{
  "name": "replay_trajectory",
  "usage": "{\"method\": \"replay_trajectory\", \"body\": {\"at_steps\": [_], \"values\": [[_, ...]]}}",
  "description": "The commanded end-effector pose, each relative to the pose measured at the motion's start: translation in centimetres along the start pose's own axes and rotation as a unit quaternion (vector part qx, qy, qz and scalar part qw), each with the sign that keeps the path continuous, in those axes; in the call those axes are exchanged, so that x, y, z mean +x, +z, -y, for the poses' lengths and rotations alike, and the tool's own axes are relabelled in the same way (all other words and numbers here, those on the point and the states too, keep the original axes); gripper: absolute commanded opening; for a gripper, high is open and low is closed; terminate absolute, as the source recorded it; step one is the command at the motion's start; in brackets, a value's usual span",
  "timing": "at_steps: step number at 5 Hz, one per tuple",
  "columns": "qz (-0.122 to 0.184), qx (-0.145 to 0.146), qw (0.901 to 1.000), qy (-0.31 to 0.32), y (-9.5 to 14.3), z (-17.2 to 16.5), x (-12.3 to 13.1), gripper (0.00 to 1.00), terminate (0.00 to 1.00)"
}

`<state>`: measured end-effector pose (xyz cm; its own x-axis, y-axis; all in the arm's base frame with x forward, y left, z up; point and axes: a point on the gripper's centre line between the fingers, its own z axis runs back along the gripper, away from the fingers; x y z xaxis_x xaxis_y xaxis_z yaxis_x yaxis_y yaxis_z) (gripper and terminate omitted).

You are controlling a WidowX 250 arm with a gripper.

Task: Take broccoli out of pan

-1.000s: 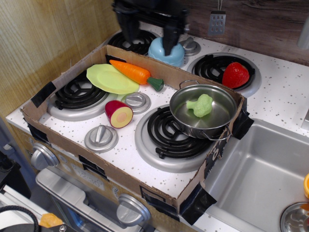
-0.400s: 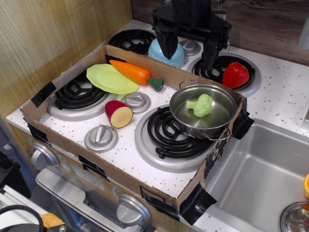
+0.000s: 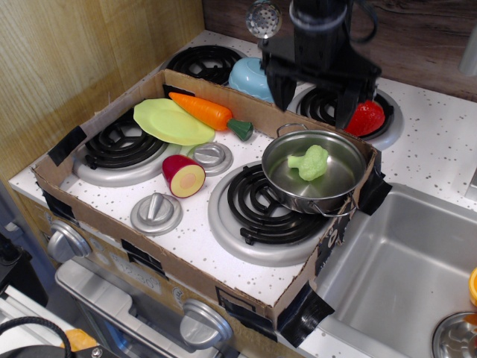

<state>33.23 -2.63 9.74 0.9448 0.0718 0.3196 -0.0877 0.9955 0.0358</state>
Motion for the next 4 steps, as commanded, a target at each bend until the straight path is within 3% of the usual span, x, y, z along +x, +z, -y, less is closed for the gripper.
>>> {"method": "replay_trajectory", "body": {"at_steps": [1, 2, 4], "values": [[0.016, -0.023, 0.9995, 0.015, -1.4, 0.6, 0.1, 1.00, 0.00], [0.033, -0.036, 0.9987, 0.015, -3.3, 0.5, 0.1, 1.00, 0.00], [0.030, -0.026, 0.9990, 0.019, -4.1, 0.1, -0.6, 1.00, 0.00]]}}
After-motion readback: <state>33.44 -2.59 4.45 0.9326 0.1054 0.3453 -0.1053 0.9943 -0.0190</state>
